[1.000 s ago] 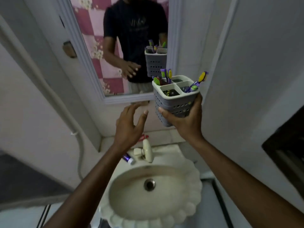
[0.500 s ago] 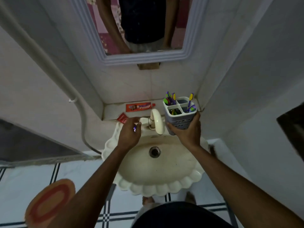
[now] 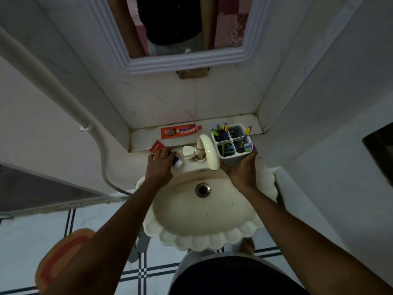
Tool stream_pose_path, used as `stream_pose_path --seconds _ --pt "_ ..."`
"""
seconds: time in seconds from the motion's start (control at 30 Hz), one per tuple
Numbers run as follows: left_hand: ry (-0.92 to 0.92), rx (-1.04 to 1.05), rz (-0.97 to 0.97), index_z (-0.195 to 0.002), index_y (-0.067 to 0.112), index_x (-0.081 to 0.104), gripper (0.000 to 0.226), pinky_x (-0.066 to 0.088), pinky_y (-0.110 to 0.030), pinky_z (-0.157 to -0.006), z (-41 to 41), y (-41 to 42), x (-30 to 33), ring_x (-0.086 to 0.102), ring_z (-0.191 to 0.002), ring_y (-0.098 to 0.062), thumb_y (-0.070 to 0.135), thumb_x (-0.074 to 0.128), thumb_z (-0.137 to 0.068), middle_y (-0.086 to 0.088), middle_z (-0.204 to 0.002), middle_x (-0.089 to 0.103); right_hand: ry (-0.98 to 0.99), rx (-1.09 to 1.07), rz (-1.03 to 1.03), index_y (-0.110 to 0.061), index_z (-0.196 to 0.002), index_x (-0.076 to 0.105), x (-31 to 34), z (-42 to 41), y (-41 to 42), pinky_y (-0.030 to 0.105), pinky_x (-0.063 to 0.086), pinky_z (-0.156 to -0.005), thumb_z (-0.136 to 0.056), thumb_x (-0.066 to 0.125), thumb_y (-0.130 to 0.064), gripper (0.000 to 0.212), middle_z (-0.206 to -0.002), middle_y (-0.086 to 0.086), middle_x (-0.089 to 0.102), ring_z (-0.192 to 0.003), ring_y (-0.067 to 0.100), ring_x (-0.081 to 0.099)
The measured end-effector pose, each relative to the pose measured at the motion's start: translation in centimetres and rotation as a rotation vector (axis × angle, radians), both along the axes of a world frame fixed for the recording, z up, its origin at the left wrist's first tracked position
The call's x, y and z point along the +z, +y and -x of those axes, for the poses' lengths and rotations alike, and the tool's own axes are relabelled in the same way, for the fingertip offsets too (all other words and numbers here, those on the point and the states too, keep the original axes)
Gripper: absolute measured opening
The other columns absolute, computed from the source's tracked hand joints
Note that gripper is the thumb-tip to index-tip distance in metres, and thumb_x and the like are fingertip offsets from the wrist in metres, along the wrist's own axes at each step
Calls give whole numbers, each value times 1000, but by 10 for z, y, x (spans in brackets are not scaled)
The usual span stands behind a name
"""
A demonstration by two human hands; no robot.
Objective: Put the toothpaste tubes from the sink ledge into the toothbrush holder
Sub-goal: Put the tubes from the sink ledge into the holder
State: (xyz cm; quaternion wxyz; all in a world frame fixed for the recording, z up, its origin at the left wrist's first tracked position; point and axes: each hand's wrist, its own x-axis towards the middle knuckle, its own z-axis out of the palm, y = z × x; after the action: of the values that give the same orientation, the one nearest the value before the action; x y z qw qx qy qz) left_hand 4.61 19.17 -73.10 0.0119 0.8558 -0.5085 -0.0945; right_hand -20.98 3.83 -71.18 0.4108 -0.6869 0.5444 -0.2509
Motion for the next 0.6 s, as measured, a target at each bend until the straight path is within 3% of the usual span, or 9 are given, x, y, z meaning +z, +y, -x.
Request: stream_pose_path --seconds 0.13,0.23,0.33,0.4,0.47,0.5,0.6 --pt "-124 -121 -44 -145 23 59 64 21 -58 -128 -17 -3 7 42 -148 -33 9 77 -85 -7 -155 52 -37 -45 -1 -16 -163 24 2 6 6 48 59 -110 -59 109 -54 140 -161 8 57 -142 29 63" --pt "-190 -179 -34 -133 23 65 53 22 -60 -129 -20 0 9 55 -139 -32 7 77 -84 -6 -142 65 -56 -44 -17 -24 -162 22 7 8 8 44 60 -109 -57 112 -54 141 -160 4 59 -139 24 65" --pt "-135 -169 13 -128 23 60 49 31 -60 -126 -19 5 9 62 -131 -32 6 76 -85 -6 -137 65 -70 -20 -37 -31 -163 22 11 10 7 45 61 -111 -53 111 -63 145 -160 0 60 -140 21 65" --pt "-26 -100 101 -124 24 54 45 52 -53 -107 -14 8 12 67 -109 -31 7 76 -89 -5 -127 63 -77 -10 -53 -31 -163 23 13 11 6 44 61 -111 -51 110 -67 146 -159 -1 60 -140 18 65" --pt "105 28 188 -124 24 48 40 61 -47 -77 -6 11 20 64 -86 -26 14 74 -95 -4 -122 58 -93 0 -64 -26 -164 25 15 13 5 40 60 -111 -47 104 -78 150 -159 -1 60 -139 18 65" --pt "180 104 222 -127 23 46 38 60 -46 -70 -2 11 27 63 -82 -24 19 72 -99 -2 -121 55 -102 8 -63 -24 -165 26 16 14 5 36 59 -110 -45 99 -85 153 -159 -1 60 -139 17 64" --pt "420 277 424 -126 21 46 32 57 -43 -69 5 12 52 66 -83 -25 41 61 -105 -6 -119 58 -128 39 -65 -25 -164 28 21 17 3 32 58 -109 -42 93 -93 154 -156 -4 61 -137 14 65"
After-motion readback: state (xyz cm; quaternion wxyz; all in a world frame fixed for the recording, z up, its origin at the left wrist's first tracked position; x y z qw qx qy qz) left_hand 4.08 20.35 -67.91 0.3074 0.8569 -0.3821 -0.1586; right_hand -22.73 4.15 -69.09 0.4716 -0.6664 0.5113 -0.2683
